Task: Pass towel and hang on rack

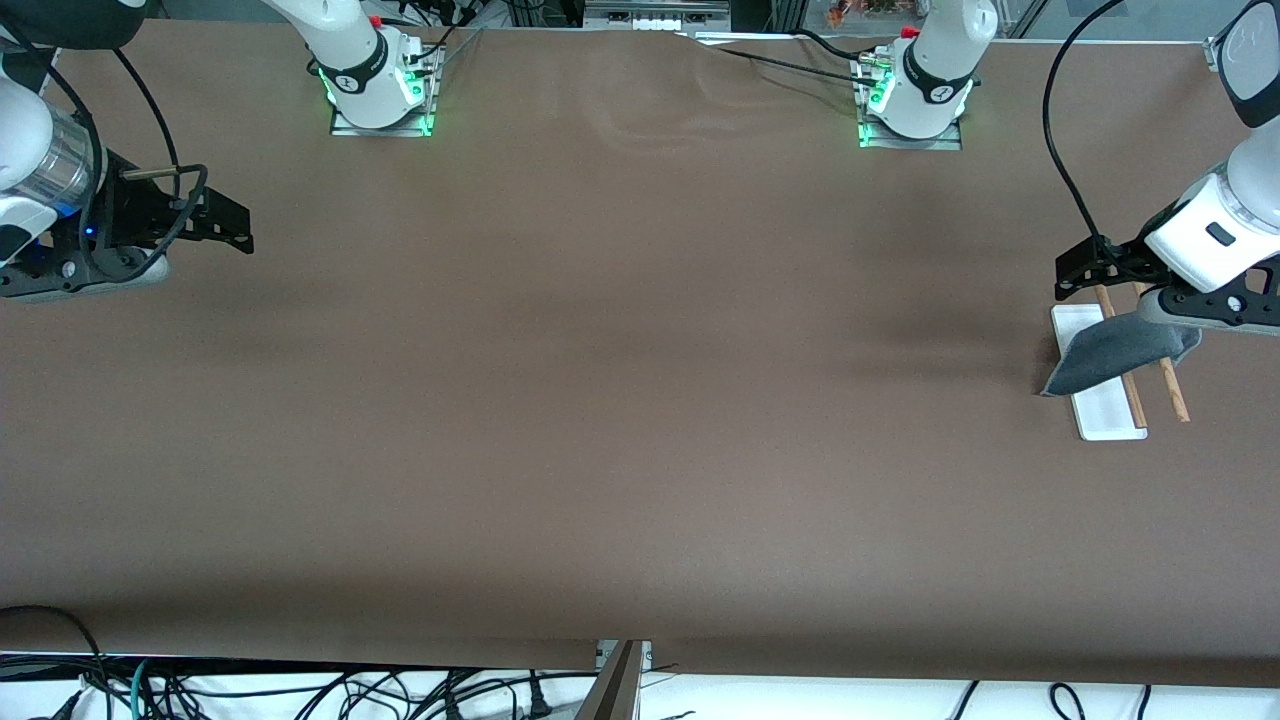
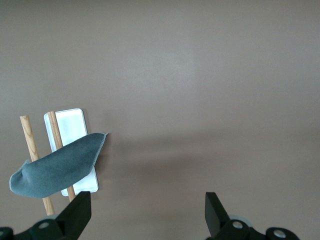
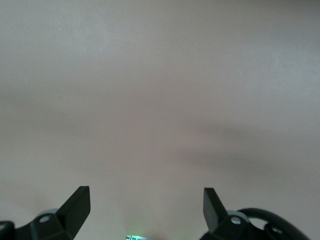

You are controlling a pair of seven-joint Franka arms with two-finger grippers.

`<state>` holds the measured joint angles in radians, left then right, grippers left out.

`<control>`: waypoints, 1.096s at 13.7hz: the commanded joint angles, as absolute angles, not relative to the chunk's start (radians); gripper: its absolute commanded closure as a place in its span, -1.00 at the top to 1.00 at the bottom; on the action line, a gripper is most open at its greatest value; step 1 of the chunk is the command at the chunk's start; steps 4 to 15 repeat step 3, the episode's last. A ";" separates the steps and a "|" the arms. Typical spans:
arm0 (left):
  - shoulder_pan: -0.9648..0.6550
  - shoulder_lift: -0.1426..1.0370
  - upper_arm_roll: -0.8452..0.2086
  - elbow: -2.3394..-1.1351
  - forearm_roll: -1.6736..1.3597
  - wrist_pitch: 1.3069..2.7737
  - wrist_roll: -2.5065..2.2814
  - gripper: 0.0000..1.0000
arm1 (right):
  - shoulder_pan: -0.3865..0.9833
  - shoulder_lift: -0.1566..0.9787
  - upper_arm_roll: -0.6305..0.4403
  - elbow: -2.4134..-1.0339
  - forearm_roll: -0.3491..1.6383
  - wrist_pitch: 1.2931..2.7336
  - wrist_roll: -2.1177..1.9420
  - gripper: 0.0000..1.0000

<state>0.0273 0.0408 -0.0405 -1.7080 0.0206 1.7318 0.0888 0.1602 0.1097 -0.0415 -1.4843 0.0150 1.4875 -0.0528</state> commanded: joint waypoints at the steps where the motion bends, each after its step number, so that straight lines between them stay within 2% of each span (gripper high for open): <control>1: 0.014 -0.023 -0.019 -1.786 0.000 1.755 0.086 1.00 | 0.152 0.103 -0.031 -1.482 0.015 1.477 -0.052 1.00; 15: 0.014 -0.023 -0.017 -1.786 0.000 1.756 0.086 1.00 | 0.152 0.104 -0.032 -1.482 0.015 1.477 -0.052 1.00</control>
